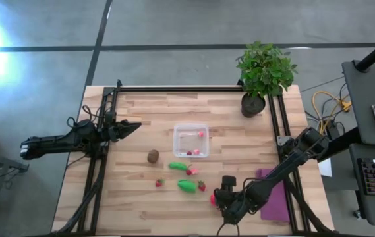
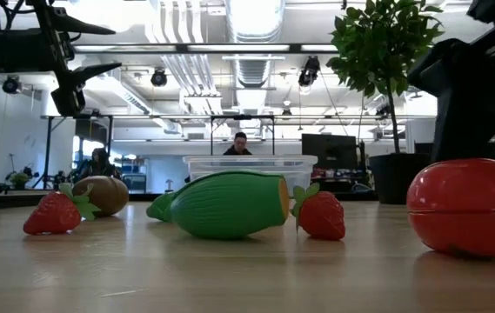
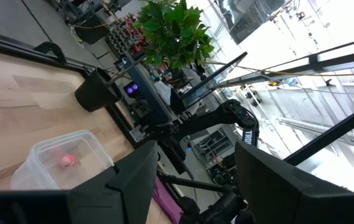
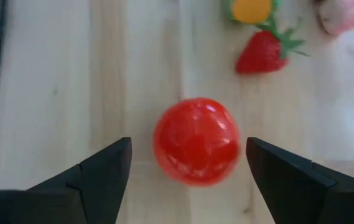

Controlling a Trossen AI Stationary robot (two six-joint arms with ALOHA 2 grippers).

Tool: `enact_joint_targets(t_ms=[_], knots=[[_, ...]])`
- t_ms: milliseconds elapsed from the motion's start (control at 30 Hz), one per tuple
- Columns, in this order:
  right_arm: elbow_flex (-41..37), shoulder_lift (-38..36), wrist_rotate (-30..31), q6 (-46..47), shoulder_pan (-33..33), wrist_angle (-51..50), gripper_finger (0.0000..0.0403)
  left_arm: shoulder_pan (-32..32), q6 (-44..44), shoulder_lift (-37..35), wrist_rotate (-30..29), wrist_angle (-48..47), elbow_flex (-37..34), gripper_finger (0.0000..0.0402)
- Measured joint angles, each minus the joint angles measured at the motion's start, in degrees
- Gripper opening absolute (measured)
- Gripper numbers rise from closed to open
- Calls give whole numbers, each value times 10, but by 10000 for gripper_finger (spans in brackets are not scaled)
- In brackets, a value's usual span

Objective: Pick and placing Produce into tupperware
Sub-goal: Put the red tomato into the transparent bin

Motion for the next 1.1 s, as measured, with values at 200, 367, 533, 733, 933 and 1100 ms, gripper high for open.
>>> enact_joint_targets(t_ms=[200, 367, 533, 733, 933, 1100], knots=[[-4, 21, -34, -3, -10, 18, 311, 0, 0, 0, 0, 0, 0, 201], [-1, 50, -32, -14, -14, 47, 311, 0, 0, -1, 0, 0, 0, 201], [18, 80, -31, -18, -16, 49, 307, 0, 0, -1, 0, 0, 0, 201], [22, 77, -25, -19, -16, 42, 296, 0, 0, 0, 0, 0, 0, 201], [21, 71, 0, -16, -23, 39, 265, 0, 0, -1, 0, 0, 0, 201], [24, 71, 0, -7, -31, 39, 250, 0, 0, 0, 0, 0, 0, 201]])
